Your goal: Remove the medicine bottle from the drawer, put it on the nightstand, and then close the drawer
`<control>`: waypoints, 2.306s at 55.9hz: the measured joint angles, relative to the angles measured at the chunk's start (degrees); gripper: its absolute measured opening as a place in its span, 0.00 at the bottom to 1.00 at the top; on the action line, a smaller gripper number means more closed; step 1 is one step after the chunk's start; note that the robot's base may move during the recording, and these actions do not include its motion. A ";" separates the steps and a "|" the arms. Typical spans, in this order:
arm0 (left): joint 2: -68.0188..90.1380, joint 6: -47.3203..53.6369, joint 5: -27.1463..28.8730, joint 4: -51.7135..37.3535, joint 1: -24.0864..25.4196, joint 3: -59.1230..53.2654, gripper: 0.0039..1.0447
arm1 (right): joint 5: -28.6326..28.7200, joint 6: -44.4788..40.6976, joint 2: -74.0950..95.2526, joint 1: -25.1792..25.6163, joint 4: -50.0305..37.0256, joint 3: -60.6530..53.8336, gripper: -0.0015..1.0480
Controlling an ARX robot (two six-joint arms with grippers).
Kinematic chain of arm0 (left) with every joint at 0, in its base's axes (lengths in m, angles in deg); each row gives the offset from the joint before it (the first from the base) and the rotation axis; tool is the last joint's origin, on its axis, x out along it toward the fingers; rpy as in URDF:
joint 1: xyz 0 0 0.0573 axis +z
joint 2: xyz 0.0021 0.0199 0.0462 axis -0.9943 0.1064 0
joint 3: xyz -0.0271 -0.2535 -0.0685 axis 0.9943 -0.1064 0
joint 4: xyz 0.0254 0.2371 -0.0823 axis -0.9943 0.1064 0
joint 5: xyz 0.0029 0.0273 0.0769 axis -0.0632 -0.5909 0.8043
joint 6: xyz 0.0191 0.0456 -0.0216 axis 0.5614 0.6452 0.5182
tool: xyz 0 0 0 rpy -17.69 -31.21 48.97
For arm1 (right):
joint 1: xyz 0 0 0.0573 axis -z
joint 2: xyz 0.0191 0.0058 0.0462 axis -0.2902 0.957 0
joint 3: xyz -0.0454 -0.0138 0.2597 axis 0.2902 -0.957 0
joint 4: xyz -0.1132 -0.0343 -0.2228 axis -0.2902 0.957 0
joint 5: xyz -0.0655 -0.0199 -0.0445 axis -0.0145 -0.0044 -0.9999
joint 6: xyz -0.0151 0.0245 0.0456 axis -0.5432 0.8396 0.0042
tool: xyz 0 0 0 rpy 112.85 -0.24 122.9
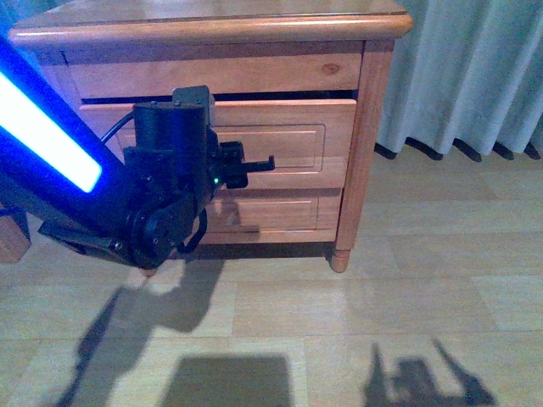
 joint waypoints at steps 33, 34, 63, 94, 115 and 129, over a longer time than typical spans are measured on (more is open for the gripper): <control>-12.63 -4.98 4.90 -15.61 -6.25 -31.80 0.24 | -0.02 0.00 0.00 0.00 0.00 0.00 0.93; -12.96 -5.33 5.09 -15.98 -6.51 -32.48 0.24 | -0.02 0.00 0.00 -0.02 0.00 0.00 0.93; -19.12 -11.76 8.41 -16.22 -12.17 -41.92 0.24 | -0.02 0.00 0.00 0.00 0.00 0.00 0.93; -28.76 -14.88 4.66 -17.33 -14.16 -51.67 0.94 | -0.02 0.00 0.00 0.00 0.00 0.00 0.93; -70.71 -7.93 -16.22 20.37 7.58 -56.54 0.94 | -0.02 0.00 0.00 0.00 0.00 0.00 0.93; -107.62 4.07 -4.59 33.99 11.85 -59.04 0.72 | -0.04 0.00 0.00 0.00 0.00 0.00 0.93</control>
